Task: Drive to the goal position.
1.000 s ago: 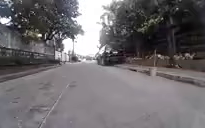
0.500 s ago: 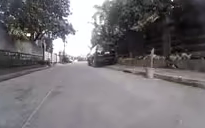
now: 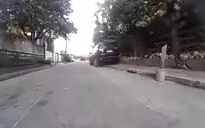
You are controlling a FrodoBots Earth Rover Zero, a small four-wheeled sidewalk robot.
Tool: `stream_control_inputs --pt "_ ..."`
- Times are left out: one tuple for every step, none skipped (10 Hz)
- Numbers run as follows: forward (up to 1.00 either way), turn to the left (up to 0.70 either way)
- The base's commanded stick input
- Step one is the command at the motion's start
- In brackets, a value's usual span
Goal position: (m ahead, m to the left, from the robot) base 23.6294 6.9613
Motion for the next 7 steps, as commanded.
stream_control_inputs --pt "0.98 -0.01" --pt "0.96 -0.01" --pt "0.92 -0.01" --pt "0.88 -0.01" --pt "0.87 -0.01" --pt "0.87 -0.01" --pt "0.87 -0.01"
